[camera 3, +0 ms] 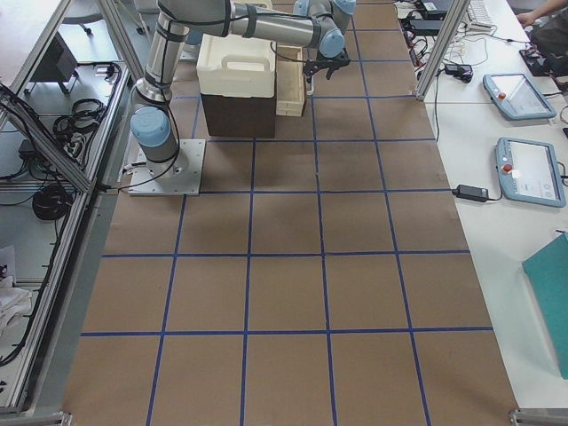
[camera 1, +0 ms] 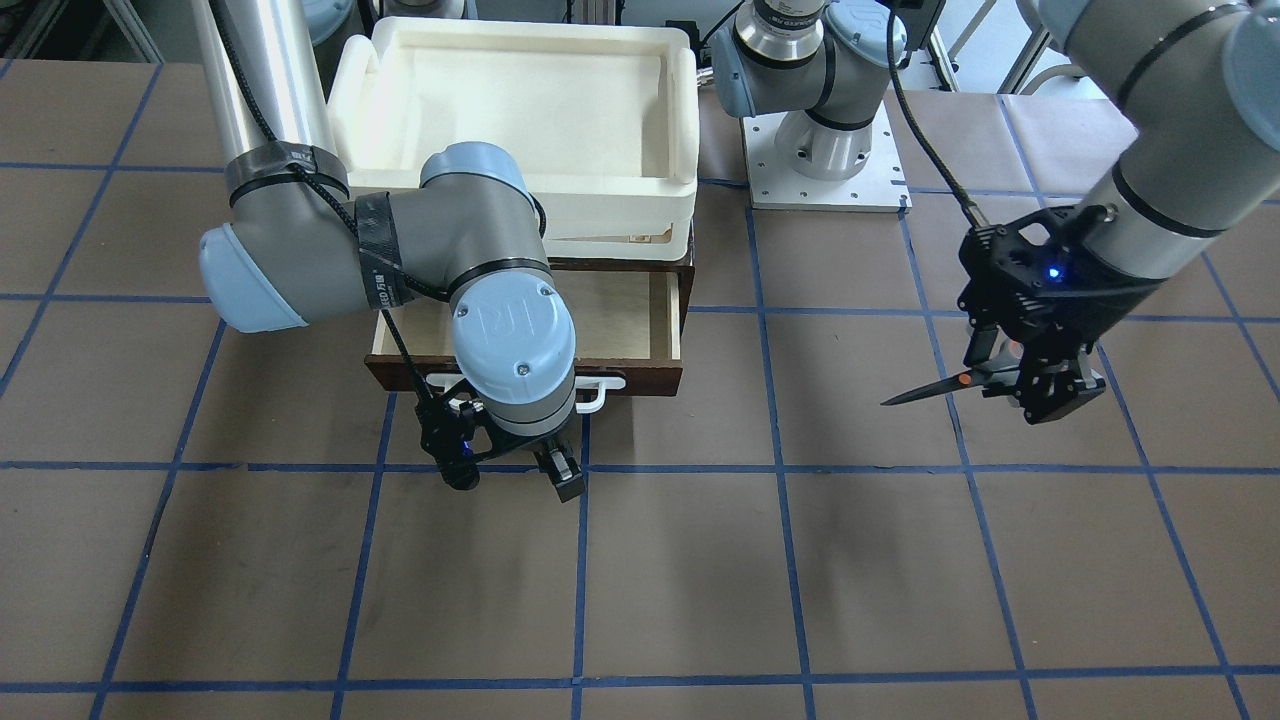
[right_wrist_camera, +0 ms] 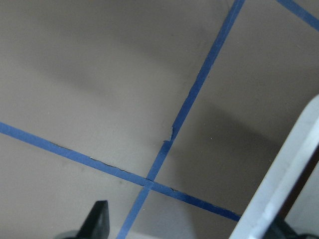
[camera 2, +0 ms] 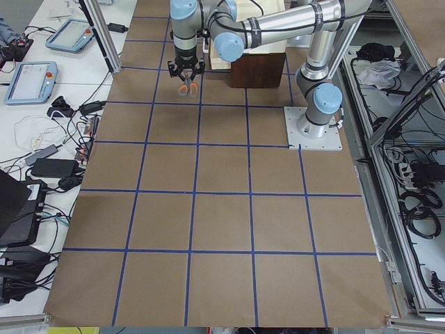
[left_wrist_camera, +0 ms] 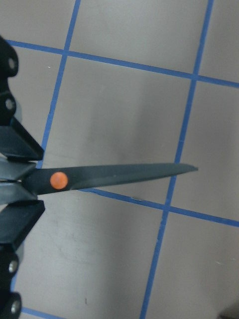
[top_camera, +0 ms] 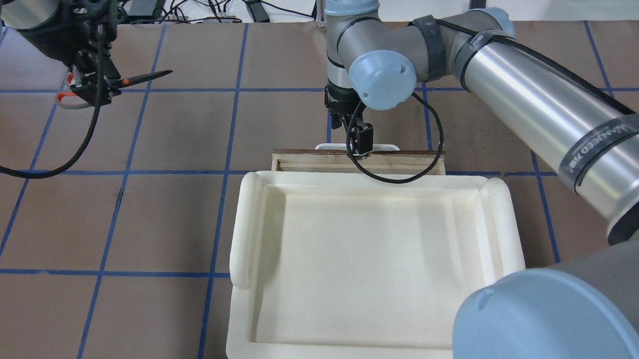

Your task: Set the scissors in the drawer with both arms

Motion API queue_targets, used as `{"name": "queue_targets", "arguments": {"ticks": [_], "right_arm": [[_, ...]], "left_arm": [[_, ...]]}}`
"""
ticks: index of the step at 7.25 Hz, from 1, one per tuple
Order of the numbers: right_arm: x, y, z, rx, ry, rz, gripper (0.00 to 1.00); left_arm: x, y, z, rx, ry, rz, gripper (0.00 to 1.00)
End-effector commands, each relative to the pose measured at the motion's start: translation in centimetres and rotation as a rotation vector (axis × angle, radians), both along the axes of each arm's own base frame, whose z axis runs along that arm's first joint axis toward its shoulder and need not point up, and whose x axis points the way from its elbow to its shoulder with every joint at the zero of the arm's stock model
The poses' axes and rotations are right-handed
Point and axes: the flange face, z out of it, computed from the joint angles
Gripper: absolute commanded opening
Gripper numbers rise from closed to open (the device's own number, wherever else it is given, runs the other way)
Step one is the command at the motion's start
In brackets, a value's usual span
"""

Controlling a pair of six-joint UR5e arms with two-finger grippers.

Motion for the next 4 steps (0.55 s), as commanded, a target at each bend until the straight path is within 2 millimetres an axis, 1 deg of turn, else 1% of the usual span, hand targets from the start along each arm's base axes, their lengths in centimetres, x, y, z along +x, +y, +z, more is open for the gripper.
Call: {"name": "queue_targets", "arguments": {"ticks": [1,2,3,4], "right_arm": [[-0.2,-0.9,1.1,-0.027,-0.009,0.004,1.0],[-0.1,-1.1,1.2,-0.032,-0.012,0.02,1.0],[-0.1,-1.3,0.7,-0.024,-0.013,0.032,1.0],[-0.1,-1.4,0.6,-0.027,-0.019,0.053,1.0]], "left_arm": [[-5.0,2.0,1.9,0.042,0.007,0.015,0.0],[-5.8,3.1,2.2,0.08,0.01,0.067,0.0],[-5.9,3.9,2.6,0.114,0.009,0.104,0.0],[-6.0,4.6,2.7,0.135,-0.004,0.103,0.0]]}}
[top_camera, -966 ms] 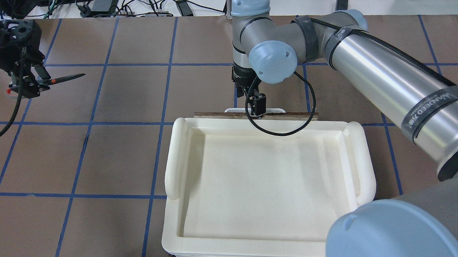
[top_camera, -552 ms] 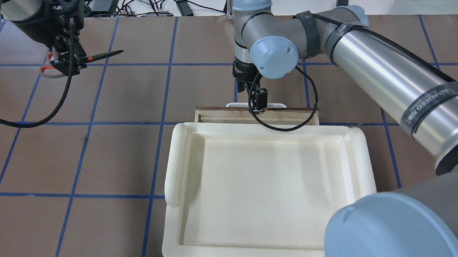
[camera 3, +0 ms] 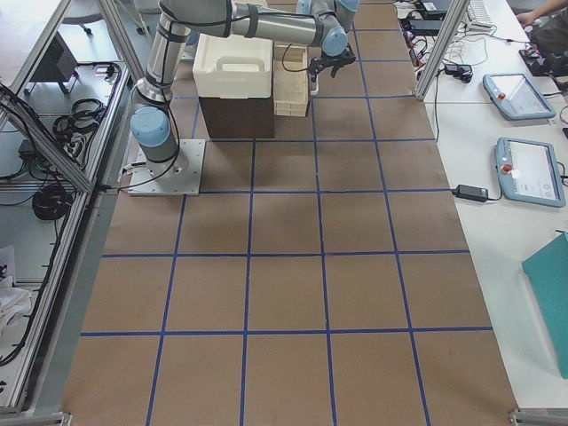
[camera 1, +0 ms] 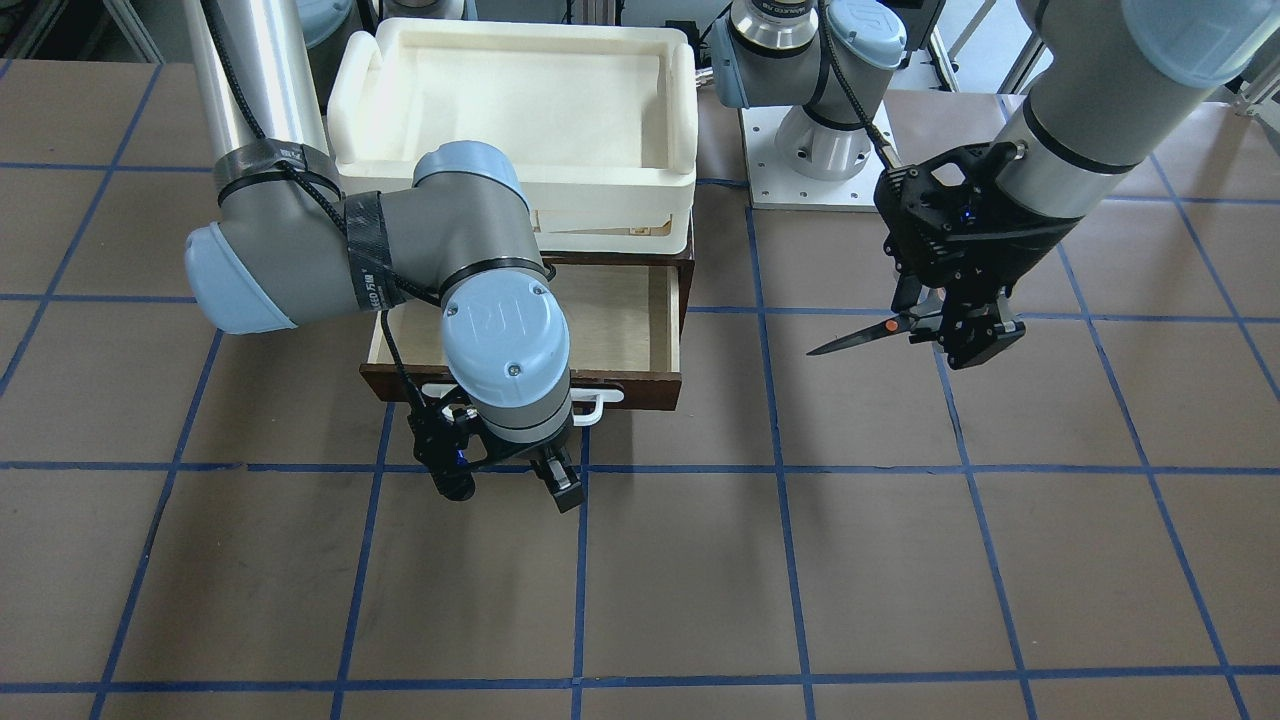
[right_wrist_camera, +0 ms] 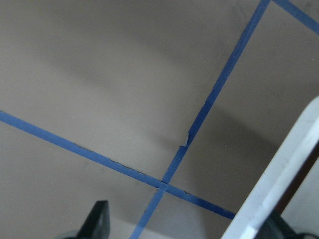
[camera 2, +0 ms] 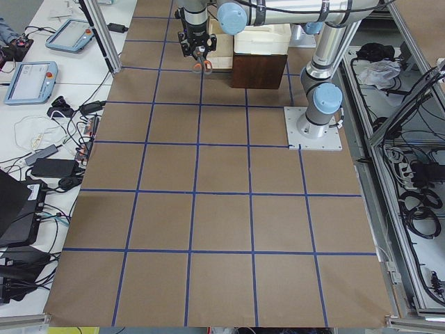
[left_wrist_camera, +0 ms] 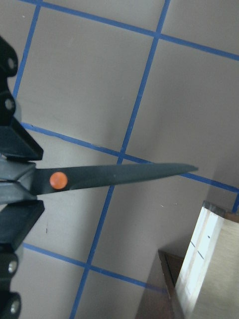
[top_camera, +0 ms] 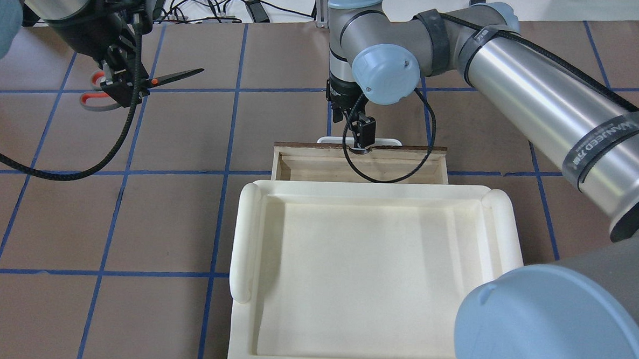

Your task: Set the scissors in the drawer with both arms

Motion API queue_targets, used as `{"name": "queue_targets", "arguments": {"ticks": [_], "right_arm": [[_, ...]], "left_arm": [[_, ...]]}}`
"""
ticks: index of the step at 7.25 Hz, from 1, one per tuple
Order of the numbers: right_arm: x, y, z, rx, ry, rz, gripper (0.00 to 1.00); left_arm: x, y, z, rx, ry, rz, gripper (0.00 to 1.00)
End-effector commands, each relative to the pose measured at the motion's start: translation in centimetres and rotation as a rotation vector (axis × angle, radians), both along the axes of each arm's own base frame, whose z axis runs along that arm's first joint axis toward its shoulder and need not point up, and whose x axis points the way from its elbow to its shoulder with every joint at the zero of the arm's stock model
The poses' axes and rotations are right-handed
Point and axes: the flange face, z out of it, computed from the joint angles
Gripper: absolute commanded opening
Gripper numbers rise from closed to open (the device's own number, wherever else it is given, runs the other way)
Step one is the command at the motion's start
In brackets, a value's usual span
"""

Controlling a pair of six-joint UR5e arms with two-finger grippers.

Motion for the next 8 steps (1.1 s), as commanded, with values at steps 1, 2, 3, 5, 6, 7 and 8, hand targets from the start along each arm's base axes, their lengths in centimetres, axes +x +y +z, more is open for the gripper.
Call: {"name": "queue_targets", "arguments": {"ticks": [1,2,3,5,6,7,8], "right_arm": [[0.1,-0.6,-0.3,-0.016,-0.01,0.024,1.0],[0.2,-1.1,-0.3,-0.023,-0.01,0.025,1.0],[0.3,-1.9,0.0,-0.036,-0.013,0.03,1.0],[0.3,-2.1,0.1,-0.041,-0.017,0.048,1.0],[-0.4,-2.5,-0.1,-0.038,-0.017,0.044,1.0],[-0.6,-2.7,-0.4,-0.033,-0.017,0.05,1.0],[-0.6,-2.8,-0.8,-0.028,-0.015,0.051,1.0]], "left_arm": [[-0.5,1.9,0.6,0.065,-0.009,0.021,0.0],[-0.5,2.4,1.0,0.069,-0.015,0.019,0.0],[-0.8,3.3,1.2,0.094,-0.036,0.001,0.0],[-2.5,3.8,1.3,0.086,-0.054,-0.034,0.0],[-2.5,4.1,1.8,0.077,-0.054,-0.038,0.0],[-2.5,3.8,1.3,0.083,-0.054,-0.038,0.0],[-2.5,3.7,1.4,0.081,-0.052,-0.04,0.0]]}}
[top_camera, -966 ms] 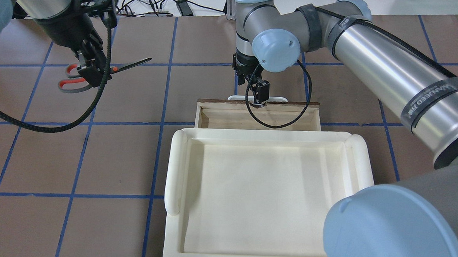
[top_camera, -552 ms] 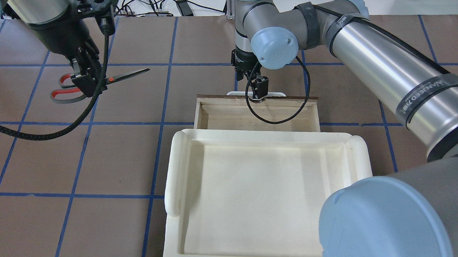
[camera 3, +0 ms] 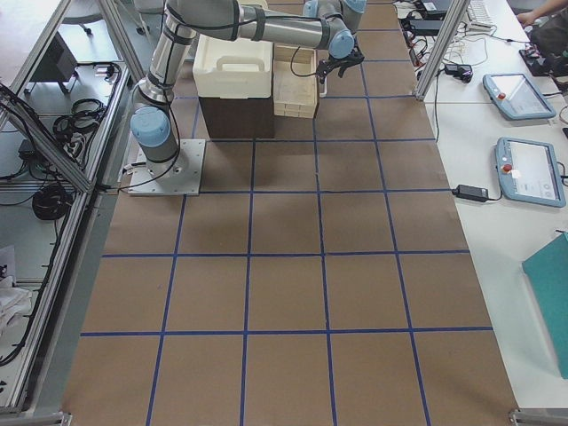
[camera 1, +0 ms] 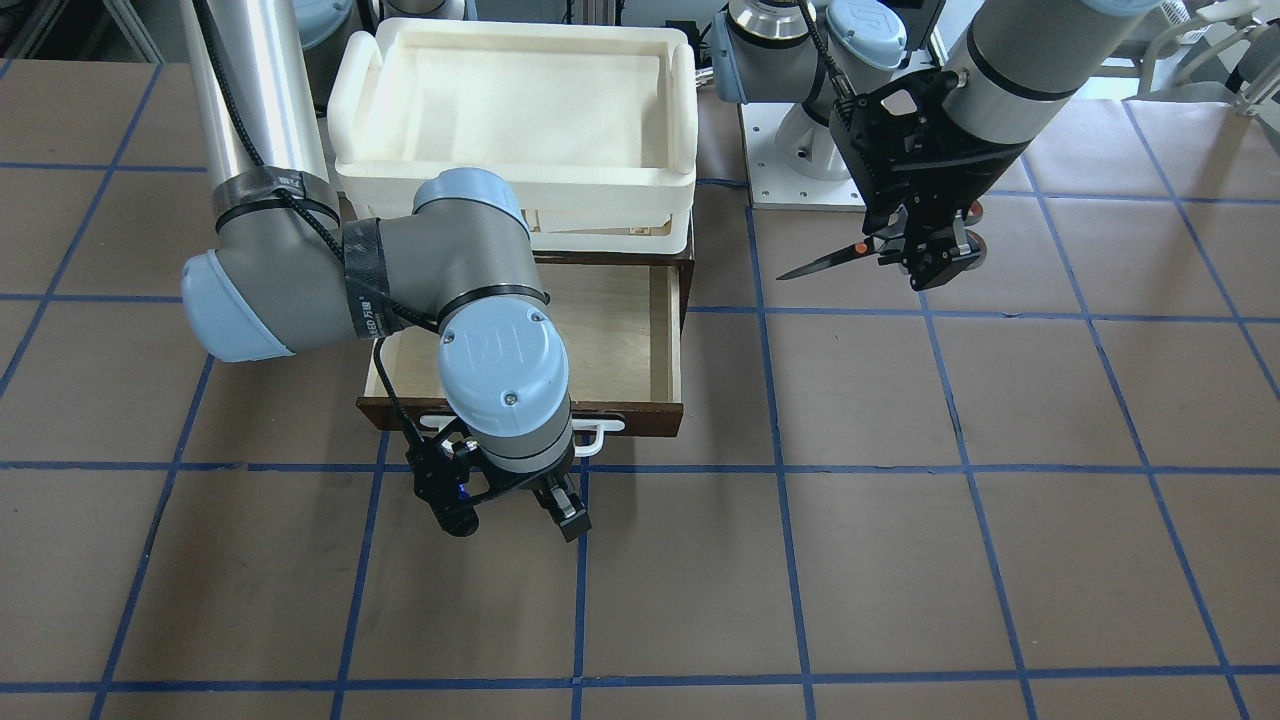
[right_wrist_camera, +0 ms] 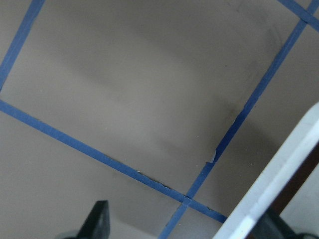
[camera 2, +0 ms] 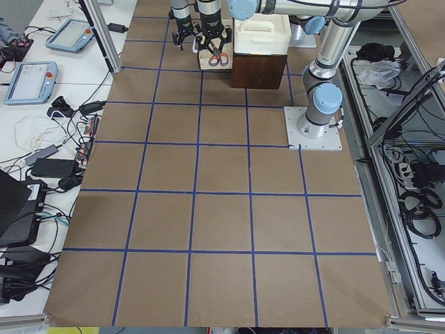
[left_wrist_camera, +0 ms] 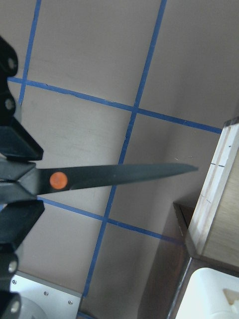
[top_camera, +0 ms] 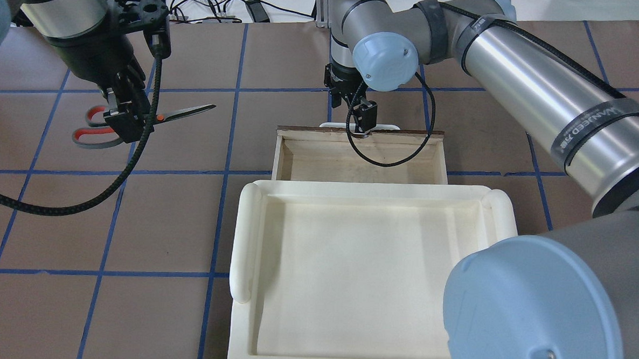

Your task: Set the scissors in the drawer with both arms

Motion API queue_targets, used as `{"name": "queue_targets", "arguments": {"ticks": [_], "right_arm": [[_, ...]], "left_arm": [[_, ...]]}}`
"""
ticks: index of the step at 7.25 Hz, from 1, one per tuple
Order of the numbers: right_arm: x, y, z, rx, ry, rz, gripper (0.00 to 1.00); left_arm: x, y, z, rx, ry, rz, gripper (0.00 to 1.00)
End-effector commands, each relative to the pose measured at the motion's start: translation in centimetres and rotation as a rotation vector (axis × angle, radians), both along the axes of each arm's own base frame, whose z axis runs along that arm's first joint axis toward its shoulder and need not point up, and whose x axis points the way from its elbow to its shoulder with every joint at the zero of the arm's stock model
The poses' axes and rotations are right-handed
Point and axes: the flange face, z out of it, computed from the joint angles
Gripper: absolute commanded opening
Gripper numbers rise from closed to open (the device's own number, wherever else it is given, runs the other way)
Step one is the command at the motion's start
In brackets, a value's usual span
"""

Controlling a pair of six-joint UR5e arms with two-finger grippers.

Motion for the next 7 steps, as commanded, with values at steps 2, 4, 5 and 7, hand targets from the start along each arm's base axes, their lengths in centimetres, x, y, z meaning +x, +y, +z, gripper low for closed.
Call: {"name": "queue_targets", "arguments": {"ticks": [2,4,5,7], "right_arm": [[-0.1,-0.5,-0.1,-0.006,-0.005,0.015,1.0],[0.0,-0.5,0.0,-0.005,-0.013,0.021,1.0],[0.2,-0.2,0.6,-0.008,-0.022,0.02,1.0],[0.0,0.6,2.7,-0.023,-0.024,0.02,1.0]], "left_arm": [[-0.1,-0.2,-0.3,0.003,0.003,-0.005,0.0],[-0.1,-0.3,-0.4,0.006,0.005,-0.007,0.0],[-0.1,-0.3,-0.6,0.009,0.005,-0.007,0.0],[-0.2,-0.3,-0.5,0.008,0.005,-0.008,0.0]]}}
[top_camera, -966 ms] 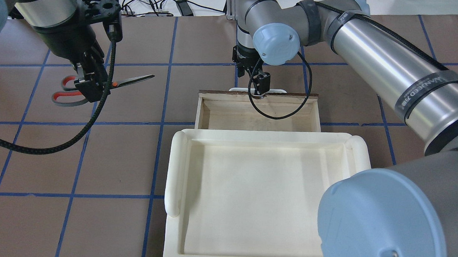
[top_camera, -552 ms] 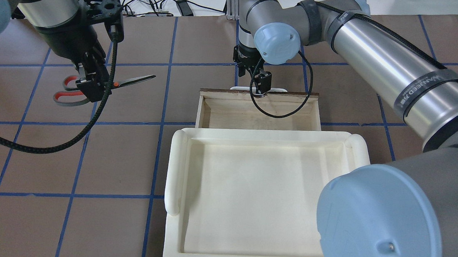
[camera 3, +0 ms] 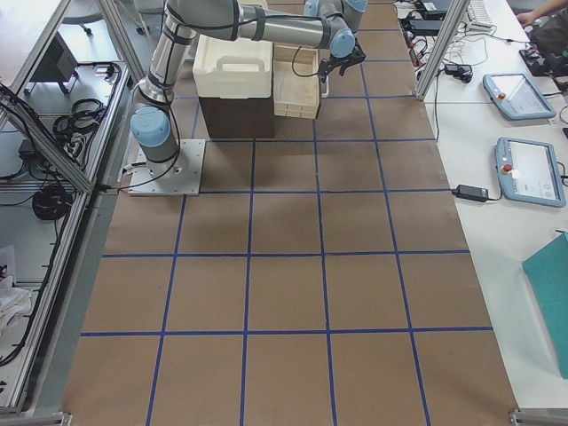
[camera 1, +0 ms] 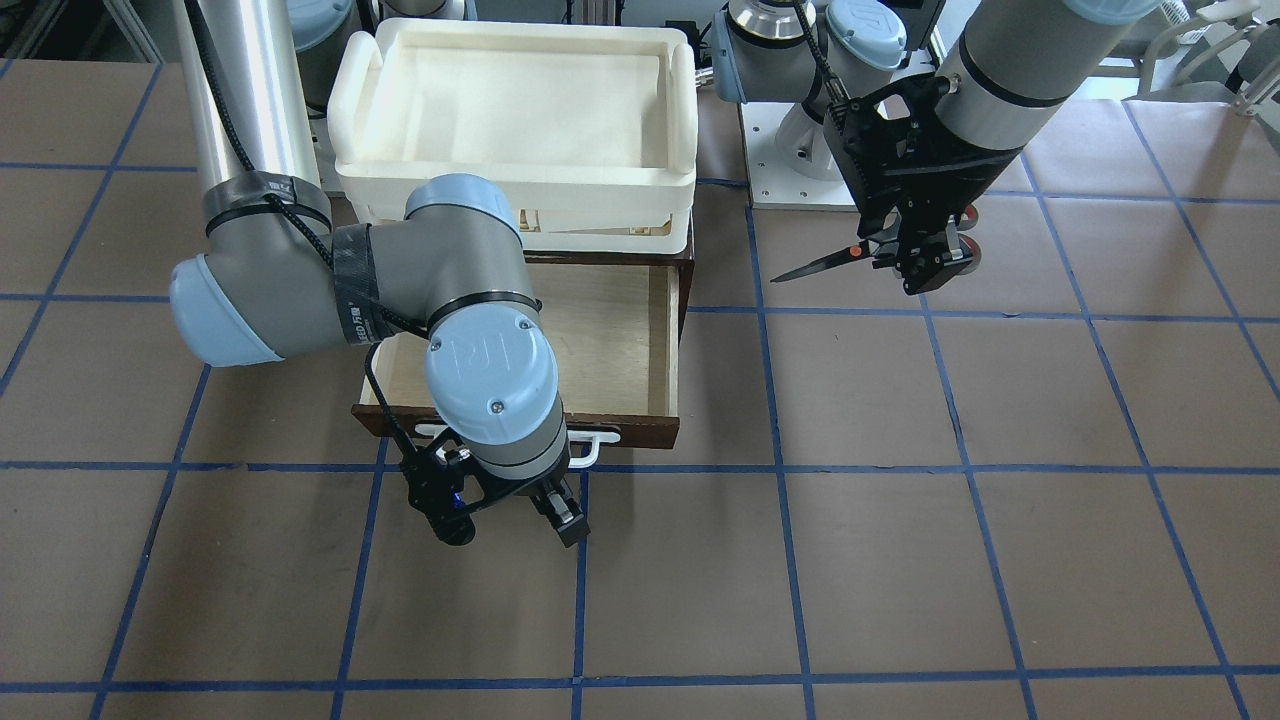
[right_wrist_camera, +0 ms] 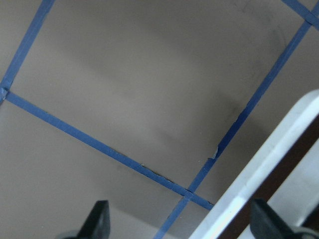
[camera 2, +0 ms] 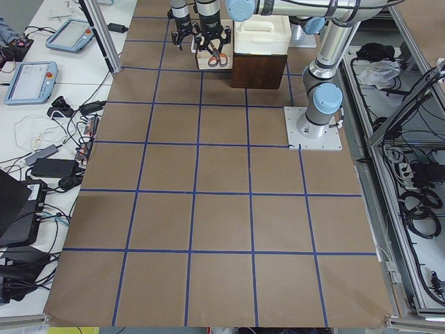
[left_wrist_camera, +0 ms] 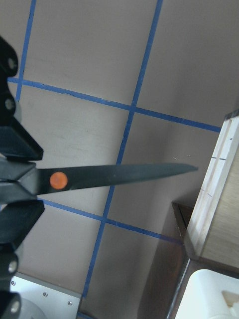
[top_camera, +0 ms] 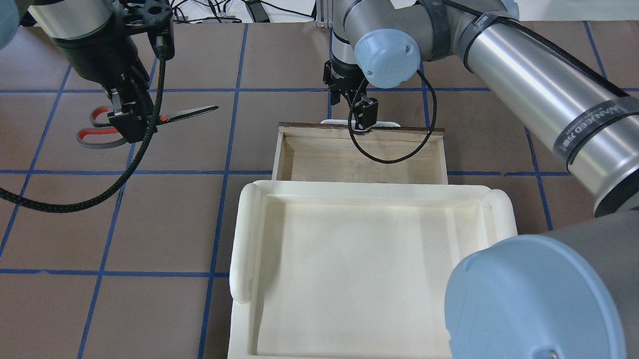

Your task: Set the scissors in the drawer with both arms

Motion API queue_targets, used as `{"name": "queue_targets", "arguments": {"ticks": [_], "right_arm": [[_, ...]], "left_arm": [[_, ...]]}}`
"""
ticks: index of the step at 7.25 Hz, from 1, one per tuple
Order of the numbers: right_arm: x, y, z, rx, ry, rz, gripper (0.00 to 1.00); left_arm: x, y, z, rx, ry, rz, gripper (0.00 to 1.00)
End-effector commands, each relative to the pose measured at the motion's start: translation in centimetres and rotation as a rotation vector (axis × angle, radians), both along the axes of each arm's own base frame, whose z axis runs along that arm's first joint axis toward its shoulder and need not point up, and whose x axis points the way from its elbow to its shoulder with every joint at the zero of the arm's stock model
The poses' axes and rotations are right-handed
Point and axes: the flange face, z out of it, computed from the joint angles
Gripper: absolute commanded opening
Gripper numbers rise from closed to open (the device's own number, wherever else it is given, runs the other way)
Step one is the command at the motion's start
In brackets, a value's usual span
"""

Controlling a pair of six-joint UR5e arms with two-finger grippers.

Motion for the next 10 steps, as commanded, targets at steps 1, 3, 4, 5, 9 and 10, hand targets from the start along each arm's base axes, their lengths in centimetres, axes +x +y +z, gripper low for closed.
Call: {"name": "queue_targets", "arguments": {"ticks": [1,3,4,5,9,10], "right_arm": [[-0.3,0.9,1.9,0.001,0.006,0.001,1.0],[-0.8,2.6,6.5,-0.025,-0.004,0.007,1.0],[-1.0,3.5,8.3,-0.031,-0.003,0.017,1.0],[-1.8,4.1,10.5,-0.062,-0.005,0.115,1.0],[-12.9,4.3,19.1,-0.183,0.067,0.685,1.0],[-15.7,4.8,20.4,-0.196,0.074,0.767,1.0]], "left_arm": [[0.0,-0.1,-0.1,0.002,0.0,0.002,0.0],[-0.6,-0.6,-0.7,0.007,0.018,0.017,0.0],[-3.2,-0.6,-1.1,-0.009,0.031,-0.01,0.0],[-6.4,-0.2,-1.5,-0.017,0.021,-0.04,0.0],[-18.3,-1.1,-7.4,-0.033,0.059,-0.176,0.0],[-20.1,-2.0,-8.7,-0.011,0.107,-0.173,0.0]]}}
